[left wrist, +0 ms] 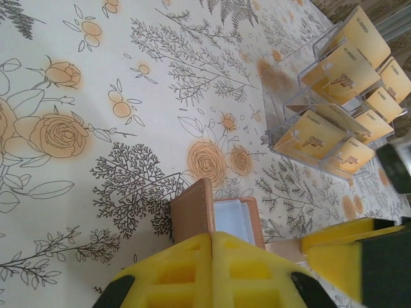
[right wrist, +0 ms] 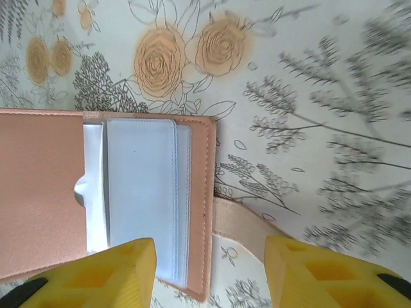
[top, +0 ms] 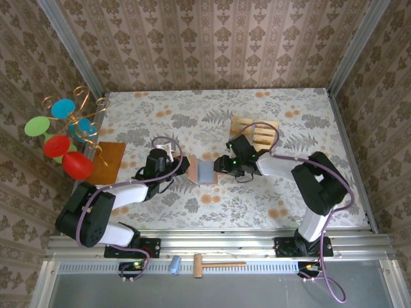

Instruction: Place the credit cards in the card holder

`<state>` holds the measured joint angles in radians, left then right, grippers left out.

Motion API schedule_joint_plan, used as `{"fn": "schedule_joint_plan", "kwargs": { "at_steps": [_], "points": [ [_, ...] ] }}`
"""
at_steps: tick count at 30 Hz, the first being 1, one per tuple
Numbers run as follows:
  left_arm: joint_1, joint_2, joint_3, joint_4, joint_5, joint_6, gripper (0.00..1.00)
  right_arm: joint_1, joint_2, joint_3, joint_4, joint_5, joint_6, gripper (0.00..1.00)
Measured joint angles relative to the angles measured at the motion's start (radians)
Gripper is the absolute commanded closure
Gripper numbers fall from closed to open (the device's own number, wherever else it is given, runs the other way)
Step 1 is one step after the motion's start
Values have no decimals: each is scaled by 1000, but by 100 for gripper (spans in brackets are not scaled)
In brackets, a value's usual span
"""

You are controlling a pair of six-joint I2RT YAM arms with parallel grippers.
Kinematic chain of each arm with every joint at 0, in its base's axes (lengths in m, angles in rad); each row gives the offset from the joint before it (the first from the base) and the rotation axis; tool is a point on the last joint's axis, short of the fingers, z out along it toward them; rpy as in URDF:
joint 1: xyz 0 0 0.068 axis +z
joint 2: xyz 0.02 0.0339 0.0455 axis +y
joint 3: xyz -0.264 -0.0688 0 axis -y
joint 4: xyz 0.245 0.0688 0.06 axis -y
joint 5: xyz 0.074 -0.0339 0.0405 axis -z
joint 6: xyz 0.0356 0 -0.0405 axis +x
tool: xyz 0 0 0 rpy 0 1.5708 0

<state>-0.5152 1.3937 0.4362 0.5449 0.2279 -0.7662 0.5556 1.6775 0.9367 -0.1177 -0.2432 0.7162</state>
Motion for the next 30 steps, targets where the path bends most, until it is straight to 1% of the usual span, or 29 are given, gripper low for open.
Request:
{"fn": "schedule_joint_plan", "kwargs": {
  "at_steps": [3, 6, 9, 13, 15, 17, 19, 23, 26, 30],
  "points": [
    [0, 0, 0, 0, 0, 0, 100, -8, -57, 2, -34, 22, -12, 50],
    [0, 0, 0, 0, 0, 0, 100, -5, -68, 22, -45, 23, -14, 52],
    [0, 0, 0, 0, 0, 0, 100, 15, -42, 59, -48, 19, -14, 54],
    [0, 0, 0, -9, -4, 10, 99, 66, 48, 131, -46, 3, -13, 60],
    [0, 0, 0, -32, -10, 23, 96, 86, 95, 158, -43, -3, -10, 64],
    [0, 0, 4, -71, -16, 45, 87, 102, 139, 175, -39, -11, -7, 68],
    [0, 0, 20, -125, -25, 70, 83, 110, 171, 177, -36, -19, -2, 69],
    [0, -4, 74, -251, -65, 134, 69, 110, 208, 172, -29, -20, 3, 69],
    [0, -11, 116, -344, -99, 178, 67, 110, 209, 158, -10, -20, 16, 69],
    [-8, -9, 166, -447, -149, 233, 67, 110, 209, 148, 6, -20, 21, 69]
  ]
}}
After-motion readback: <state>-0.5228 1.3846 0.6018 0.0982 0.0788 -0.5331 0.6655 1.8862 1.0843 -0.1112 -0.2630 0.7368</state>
